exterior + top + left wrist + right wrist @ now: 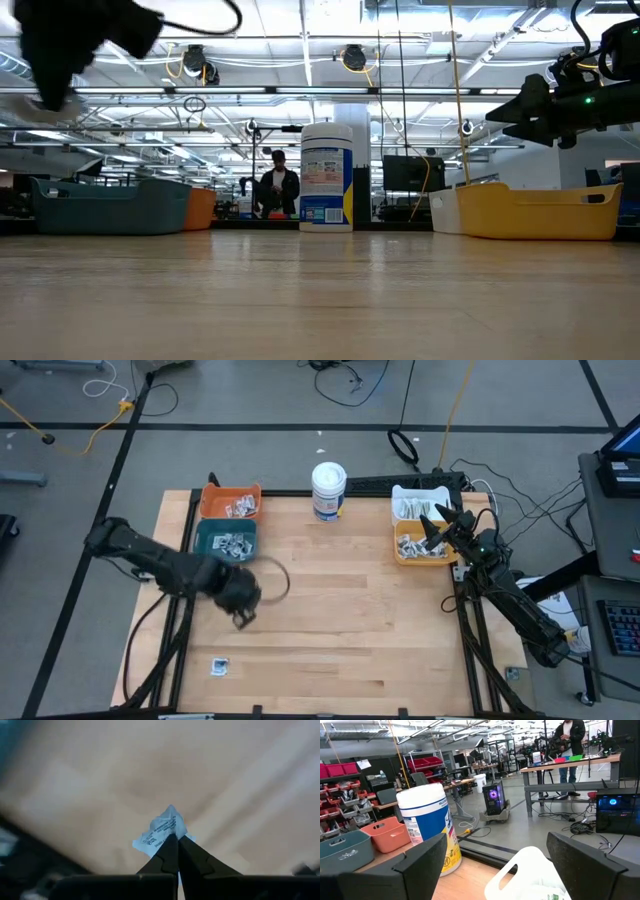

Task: Pick & Place First Aid Supplies
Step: Put the blue pad into the blue bin

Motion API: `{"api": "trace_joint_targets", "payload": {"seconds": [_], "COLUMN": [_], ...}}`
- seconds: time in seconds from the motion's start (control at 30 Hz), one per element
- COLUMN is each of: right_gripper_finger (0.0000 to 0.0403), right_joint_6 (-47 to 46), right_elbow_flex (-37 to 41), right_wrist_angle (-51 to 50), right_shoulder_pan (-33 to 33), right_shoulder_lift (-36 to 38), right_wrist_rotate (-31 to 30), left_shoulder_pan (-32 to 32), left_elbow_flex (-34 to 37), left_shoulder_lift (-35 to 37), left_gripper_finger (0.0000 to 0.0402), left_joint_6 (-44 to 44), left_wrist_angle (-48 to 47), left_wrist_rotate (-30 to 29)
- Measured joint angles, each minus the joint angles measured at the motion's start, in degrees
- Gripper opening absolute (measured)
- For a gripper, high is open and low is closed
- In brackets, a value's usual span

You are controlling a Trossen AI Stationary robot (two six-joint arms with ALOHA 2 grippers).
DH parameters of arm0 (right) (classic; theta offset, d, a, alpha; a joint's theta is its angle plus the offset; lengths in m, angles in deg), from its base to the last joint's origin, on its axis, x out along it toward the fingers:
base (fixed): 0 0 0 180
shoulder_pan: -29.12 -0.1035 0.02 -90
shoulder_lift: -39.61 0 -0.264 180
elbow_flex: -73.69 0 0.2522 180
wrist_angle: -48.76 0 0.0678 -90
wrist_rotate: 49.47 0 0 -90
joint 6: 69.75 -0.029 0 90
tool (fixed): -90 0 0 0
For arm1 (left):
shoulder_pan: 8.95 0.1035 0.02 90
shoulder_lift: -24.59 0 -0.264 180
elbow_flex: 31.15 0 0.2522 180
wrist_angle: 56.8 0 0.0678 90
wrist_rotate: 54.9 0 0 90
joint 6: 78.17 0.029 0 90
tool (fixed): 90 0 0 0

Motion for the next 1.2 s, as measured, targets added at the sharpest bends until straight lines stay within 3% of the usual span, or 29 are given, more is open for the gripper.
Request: {"api": "trace_joint_targets", "payload": {"seconds": [0.2, 0.57, 0.73, 1.2], "right_gripper_finger": [0.0337, 0.0337, 0.0337, 0.0337], "right_joint_6": [0.0, 0.01, 0.02, 0.02], "right_elbow_flex": [0.0, 0.0, 0.0, -0.01], "right_wrist_angle": [0.0, 0.0, 0.02, 0.01], "right_shoulder_pan": [0.0, 0.0, -0.01, 0.0], "right_shoulder_lift": [0.0, 0.0, -0.01, -0.01], "right_wrist_rotate": [0.02, 0.02, 0.02, 0.0], "left_shoulder_pan": [17.34, 45.37, 50.92, 59.18], "left_elbow_flex": [0.0, 0.0, 0.73, 10.54], "left_shoulder_lift": [3.15, 3.47, 1.41, -7.76], "left_gripper_finger": [0.0001, 0.0, 0.0, 0.0], "left_joint_6": [9.44, 26.65, 31.51, 38.18], "left_wrist_angle": [-8.28, -9.7, -7.54, 8.8], "left_wrist_rotate": [-2.11, -3.95, -8.86, -8.85]}}
